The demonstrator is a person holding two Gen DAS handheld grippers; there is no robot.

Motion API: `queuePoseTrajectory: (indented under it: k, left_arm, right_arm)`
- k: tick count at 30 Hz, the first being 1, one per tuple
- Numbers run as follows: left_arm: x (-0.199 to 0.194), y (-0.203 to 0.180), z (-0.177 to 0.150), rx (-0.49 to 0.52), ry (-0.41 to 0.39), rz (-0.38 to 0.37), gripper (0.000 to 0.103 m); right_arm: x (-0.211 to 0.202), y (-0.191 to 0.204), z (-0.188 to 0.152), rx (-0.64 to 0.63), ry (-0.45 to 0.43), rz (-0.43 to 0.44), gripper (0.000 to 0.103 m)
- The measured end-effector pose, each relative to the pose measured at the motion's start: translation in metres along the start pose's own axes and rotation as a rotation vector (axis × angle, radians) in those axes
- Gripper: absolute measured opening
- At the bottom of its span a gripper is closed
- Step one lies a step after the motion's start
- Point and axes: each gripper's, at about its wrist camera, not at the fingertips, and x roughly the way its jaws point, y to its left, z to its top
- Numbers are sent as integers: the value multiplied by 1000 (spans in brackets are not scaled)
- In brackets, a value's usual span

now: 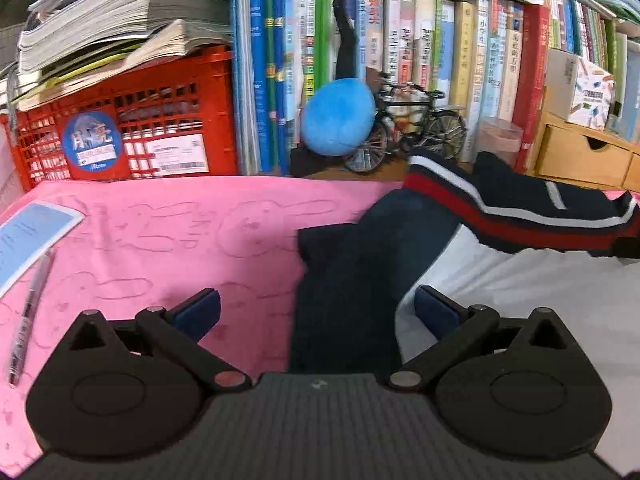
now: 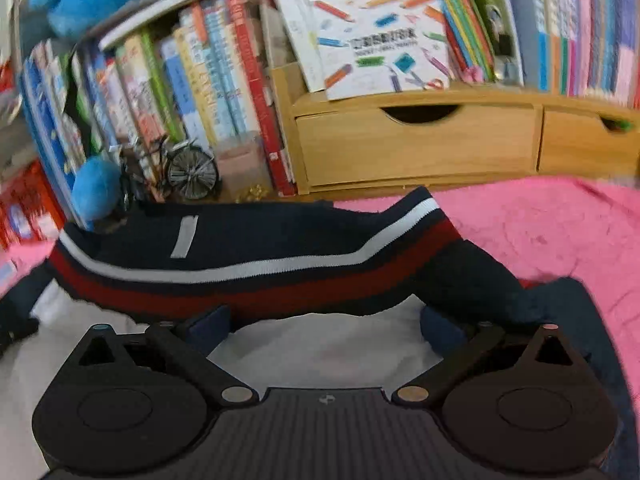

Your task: Fold clothes

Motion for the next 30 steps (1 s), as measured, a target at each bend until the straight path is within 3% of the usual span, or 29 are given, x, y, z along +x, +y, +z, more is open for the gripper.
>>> queuePoseTrajectory:
  k: [3,5,7,12,15,17,20,21,22,24,27,28,30]
  left_arm:
    - [-14,-7,1,124,-60,66,103]
    - [-23,-1,6,130,-78,70,103]
    - [-32,11,13,76,-90,41,103]
    - [-42,16,33,1,-129,-7,103]
    - [-38,15,40,-39,-104,2,103]
    - [-42,20,41,-97,-102,-33,103]
    - [-50,16,37,-80,-126,-21,103]
    - [-51,14,34,-61,-129,-15,103]
    - [-49,12,30,-39,-114,-13,103]
    - [-39,10,20,2,-64,22,103]
    - [-22,15,2,3,13,34,103]
    - [-22,18,0,-21,24,43,103]
    - [-28,24,-1,-70,19,66,103]
  right_arm:
    - [-22,0,0,-61,-32,-37,103]
    - [-36,-1,0,-103,-54,-66,103]
    - [-47,-16,0,-132,-57,-142,103]
    - [-49,-22,0,-99,-32,-103,103]
    - [-50,-26,0,-80,-18,-80,103]
    - [-50,-28,0,-66,-8,-65,103]
    - [-51,-31,0,-47,6,-42,100]
    - [-51,-33,0,-40,11,-34,89]
    - [-52,-34,0,-34,16,-26,67]
    - [-50,-36,0,-22,28,-14,45]
    - [-12,-48,-5,1,60,-35,44]
    - [-8,-53,-3,34,48,-41,38]
    - [-17,-51,3,62,54,-50,41]
